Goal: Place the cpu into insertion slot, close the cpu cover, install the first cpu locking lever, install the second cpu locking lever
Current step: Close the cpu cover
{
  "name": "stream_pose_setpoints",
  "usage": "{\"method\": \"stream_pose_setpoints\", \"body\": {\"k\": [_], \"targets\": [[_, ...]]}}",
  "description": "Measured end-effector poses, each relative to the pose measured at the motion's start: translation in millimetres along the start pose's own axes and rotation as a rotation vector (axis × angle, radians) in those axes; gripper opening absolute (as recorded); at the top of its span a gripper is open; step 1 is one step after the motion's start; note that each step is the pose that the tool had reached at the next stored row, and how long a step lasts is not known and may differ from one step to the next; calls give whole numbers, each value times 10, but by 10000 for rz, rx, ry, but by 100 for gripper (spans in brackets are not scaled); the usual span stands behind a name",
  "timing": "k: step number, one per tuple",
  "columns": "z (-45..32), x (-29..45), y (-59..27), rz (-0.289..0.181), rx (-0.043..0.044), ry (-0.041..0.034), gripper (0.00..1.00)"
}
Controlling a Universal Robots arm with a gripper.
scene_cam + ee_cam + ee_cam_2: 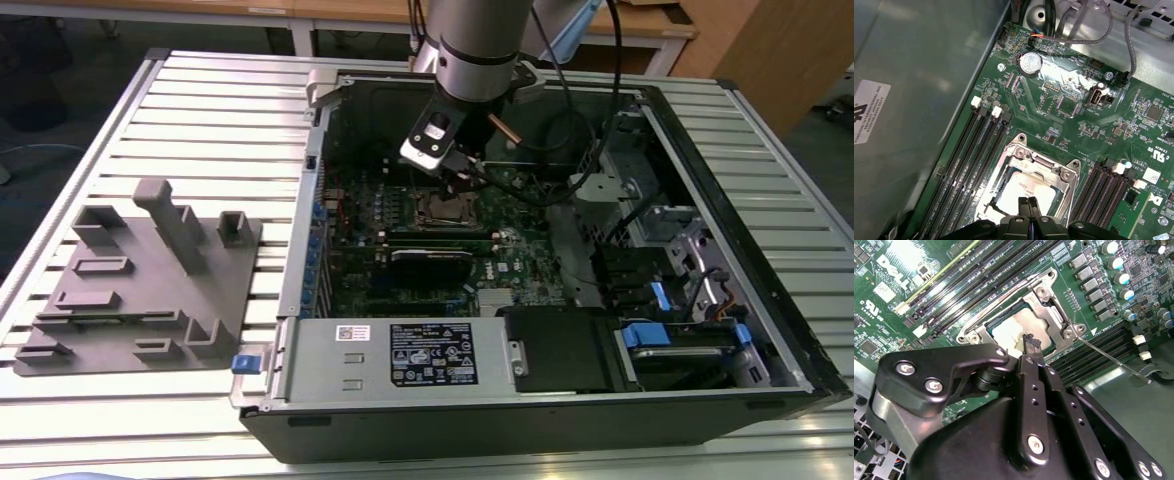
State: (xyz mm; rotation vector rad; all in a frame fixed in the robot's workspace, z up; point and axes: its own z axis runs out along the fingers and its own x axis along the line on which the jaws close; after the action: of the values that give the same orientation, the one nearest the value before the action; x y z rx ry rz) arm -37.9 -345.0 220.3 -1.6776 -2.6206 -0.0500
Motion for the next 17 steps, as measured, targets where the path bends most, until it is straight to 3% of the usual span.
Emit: {"method": "stream_pose_setpoints", "body": {"k": [3,17], "targets": [[0,0,0,-242,11,2,11],[4,0,0,-2401,102,26,11]]}}
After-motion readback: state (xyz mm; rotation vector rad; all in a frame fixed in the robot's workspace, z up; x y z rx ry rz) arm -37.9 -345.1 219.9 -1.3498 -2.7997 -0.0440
